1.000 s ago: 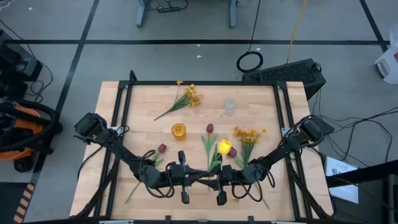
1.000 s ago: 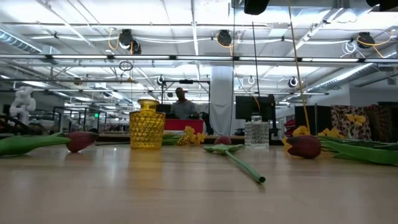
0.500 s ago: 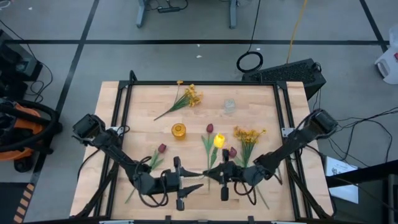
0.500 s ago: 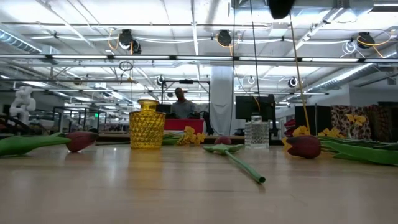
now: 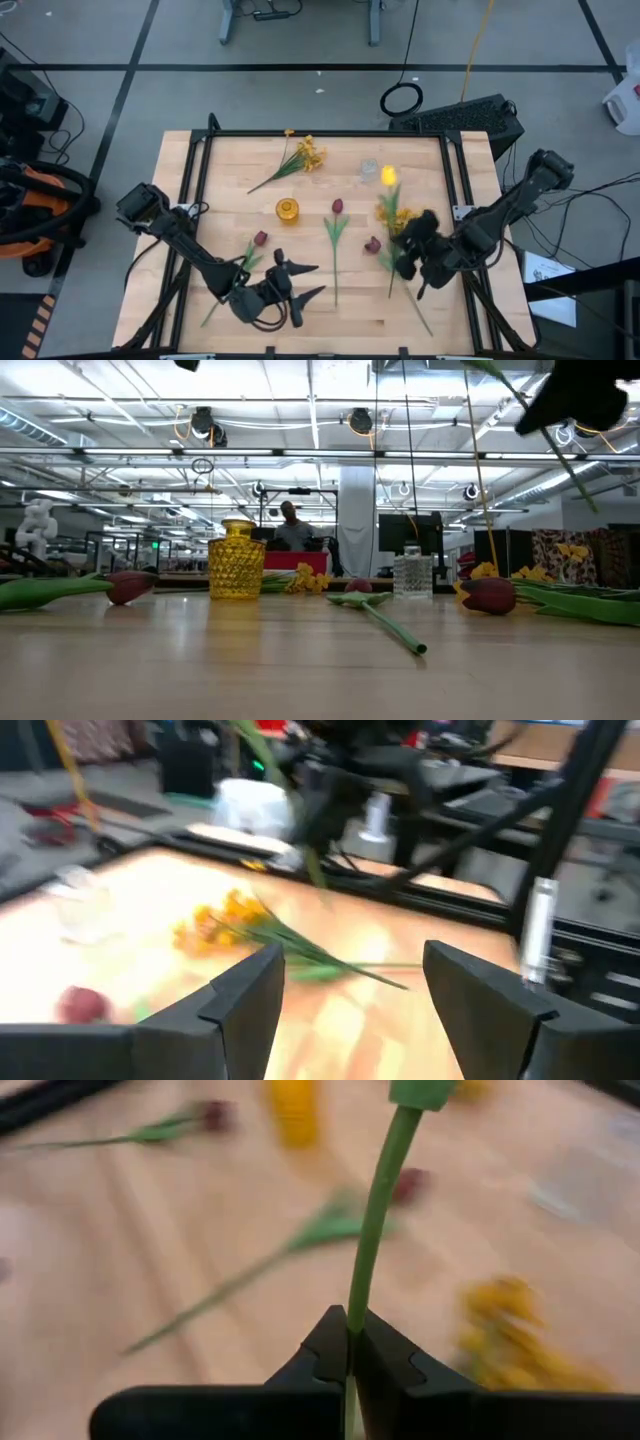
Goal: Sort flowers into vase by color
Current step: Move the yellow tulip to the middle right of the table, then adjust the bottom yellow flowers, then move the right violet tulip to the middle left of the table
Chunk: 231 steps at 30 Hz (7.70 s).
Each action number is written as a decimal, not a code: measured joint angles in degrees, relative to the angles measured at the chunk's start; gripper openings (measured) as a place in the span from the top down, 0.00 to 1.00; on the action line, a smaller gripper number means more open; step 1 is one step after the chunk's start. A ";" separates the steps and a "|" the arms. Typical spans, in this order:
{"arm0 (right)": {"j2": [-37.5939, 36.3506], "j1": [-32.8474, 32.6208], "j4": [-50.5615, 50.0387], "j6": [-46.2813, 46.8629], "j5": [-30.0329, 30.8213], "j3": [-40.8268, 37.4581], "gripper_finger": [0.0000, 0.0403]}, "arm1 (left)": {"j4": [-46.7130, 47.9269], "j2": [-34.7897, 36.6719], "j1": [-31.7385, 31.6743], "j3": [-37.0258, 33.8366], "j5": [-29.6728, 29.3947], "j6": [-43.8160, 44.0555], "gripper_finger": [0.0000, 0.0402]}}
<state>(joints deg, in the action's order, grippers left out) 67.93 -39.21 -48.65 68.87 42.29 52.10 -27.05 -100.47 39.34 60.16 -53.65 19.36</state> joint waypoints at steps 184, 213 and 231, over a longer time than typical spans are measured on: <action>29.87 -8.16 -5.84 29.03 -31.64 4.42 0.95 | -0.72 -6.19 -0.01 0.00 8.63 17.23 0.40; 20.34 -14.77 -26.37 51.56 -23.07 1.84 0.99 | -0.50 -6.16 -0.01 0.00 8.63 17.23 0.40; 20.36 -15.06 -23.38 45.82 -28.47 -1.95 0.74 | -0.72 -6.10 0.06 -0.02 9.09 17.32 0.40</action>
<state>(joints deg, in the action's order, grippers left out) 88.29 -54.27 -72.04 114.69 13.82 50.14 -27.77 -106.56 39.40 60.14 -44.56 36.69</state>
